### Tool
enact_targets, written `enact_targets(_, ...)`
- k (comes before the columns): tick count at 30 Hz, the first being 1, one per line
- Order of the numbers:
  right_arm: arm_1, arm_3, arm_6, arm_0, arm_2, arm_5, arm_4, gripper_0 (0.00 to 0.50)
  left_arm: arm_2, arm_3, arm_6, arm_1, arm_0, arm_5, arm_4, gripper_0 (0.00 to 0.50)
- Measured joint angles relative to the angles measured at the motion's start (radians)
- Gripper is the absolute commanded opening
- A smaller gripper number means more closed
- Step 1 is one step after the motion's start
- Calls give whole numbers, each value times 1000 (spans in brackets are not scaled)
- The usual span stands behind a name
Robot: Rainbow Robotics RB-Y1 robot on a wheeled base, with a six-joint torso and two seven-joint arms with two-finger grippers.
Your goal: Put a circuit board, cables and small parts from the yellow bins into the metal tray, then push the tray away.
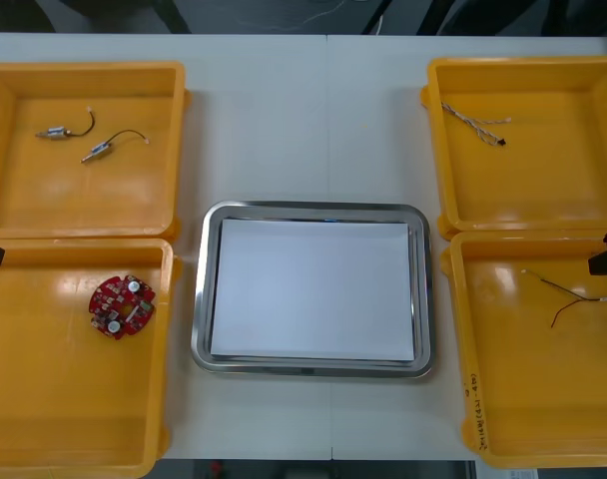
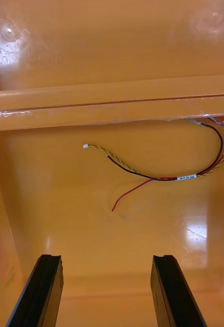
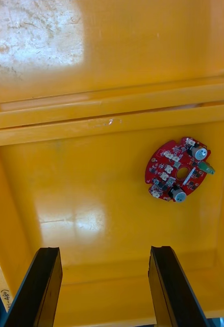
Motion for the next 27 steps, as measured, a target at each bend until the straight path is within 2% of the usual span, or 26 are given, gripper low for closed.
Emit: enact_targets(27,0,0,0,0,0,0,0,500,0,0,0,0,0,0,0,500)
